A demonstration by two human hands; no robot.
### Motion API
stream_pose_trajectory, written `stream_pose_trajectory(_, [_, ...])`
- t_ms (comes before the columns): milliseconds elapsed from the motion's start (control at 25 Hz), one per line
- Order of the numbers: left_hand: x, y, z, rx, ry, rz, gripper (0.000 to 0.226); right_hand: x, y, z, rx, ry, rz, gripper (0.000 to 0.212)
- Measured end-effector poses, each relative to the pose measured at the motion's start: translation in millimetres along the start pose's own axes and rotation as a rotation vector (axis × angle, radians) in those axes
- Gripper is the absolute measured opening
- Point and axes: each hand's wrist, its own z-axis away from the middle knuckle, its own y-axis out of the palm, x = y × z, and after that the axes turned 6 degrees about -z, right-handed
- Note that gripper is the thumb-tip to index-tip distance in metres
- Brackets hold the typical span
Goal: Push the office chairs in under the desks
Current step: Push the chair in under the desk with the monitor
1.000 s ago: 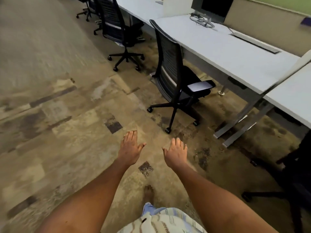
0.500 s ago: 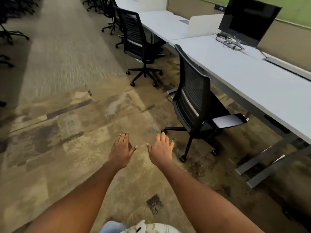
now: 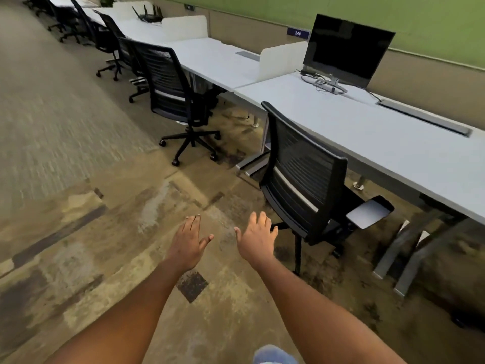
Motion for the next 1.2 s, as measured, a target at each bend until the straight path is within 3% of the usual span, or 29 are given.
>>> stream_pose_trajectory(160, [20,-3,-58,0.032,0.104,0.021,0.072,25,1,-35,-0.054,0.136,-0.031,0.072])
stream_pose_trajectory(320, [13,0,-133,0.027,0.22,0.045,0.072,38,-11,-87,-0.21,0.157,0.026,0.072])
stream_pose_trajectory(680, [-84,-47,-309,-0.119,0.52,0.044,0.071,22,-119,-213,-0.648,0.242,0.079,0.08])
stream_pose_trajectory(920, [-155,-68,-386,-0.175,0.693,0.089,0.075,-16,-144,-247,-0.561,0.52,0.165,0.094])
stream_pose_trajectory(1040, [-185,-76,-429,-0.099,0.787,-0.003,0.09,-36,-154,-263,-0.508,0.639,0.12,0.095])
stream_pose_trajectory(1200, [-202,-72,-474,0.066,0.917,-0.251,0.1,-53,-145,-270,-0.418,0.604,0.143,0.082])
